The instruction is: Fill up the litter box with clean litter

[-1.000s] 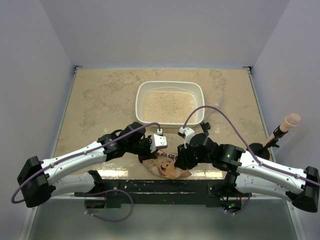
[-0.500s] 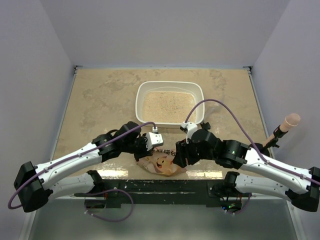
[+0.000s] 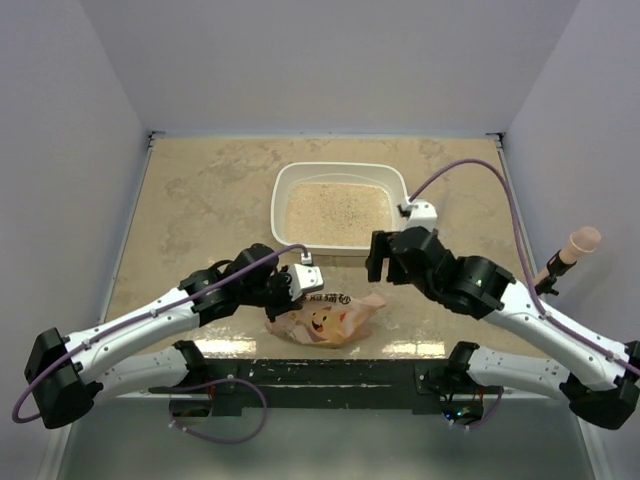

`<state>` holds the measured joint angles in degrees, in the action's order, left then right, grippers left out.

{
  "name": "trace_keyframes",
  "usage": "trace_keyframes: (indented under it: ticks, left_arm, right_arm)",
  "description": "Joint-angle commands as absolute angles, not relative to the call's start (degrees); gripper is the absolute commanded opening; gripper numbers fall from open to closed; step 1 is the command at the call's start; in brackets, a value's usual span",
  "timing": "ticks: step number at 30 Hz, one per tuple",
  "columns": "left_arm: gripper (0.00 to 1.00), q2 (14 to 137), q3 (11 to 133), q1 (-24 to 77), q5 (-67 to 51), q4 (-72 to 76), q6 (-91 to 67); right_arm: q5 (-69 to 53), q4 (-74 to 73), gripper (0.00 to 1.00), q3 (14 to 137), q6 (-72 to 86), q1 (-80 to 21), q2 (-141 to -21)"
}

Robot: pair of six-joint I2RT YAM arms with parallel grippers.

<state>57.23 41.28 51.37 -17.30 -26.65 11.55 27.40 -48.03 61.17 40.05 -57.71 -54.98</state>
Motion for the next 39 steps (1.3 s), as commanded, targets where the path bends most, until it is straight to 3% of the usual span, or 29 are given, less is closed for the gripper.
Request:
trace_keyframes:
  ticks: [1,10,16,24,33,39]
  left_arm:
    - [0.00,53.62,41.84,50.45,-14.94,-20.48,11.43]
    - [0.00,52.82,42.97,49.92,-11.08,-19.34,12.30]
    - [0.00,55.98,46.58,48.96,-13.27,-19.69,14.23]
    - [0.00,59.76,51.58,44.39,-19.24,-18.11,16.43]
    - [0.00,61.17,55.20,43.86,-21.53,-17.58,18.10]
    - [0.00,61.35,49.40,43.77,-21.71,-15.91,17.14]
  right_arm:
    - [33.15,-42.40,0.86,61.27,36.23,-40.76,-53.97]
    - [9.69,-29.91,0.77,50.73,26.55,-9.98,-60.90]
    - [0.28,-27.00,0.77,50.90,24.26,-0.81,-64.50]
    - [-15.01,-20.22,0.63,44.65,25.41,1.85,-68.82]
    - [-36.10,-19.68,0.64,45.87,19.26,0.44,-54.24]
    - [-30.43,-22.76,0.65,47.98,17.40,-16.76,-54.84]
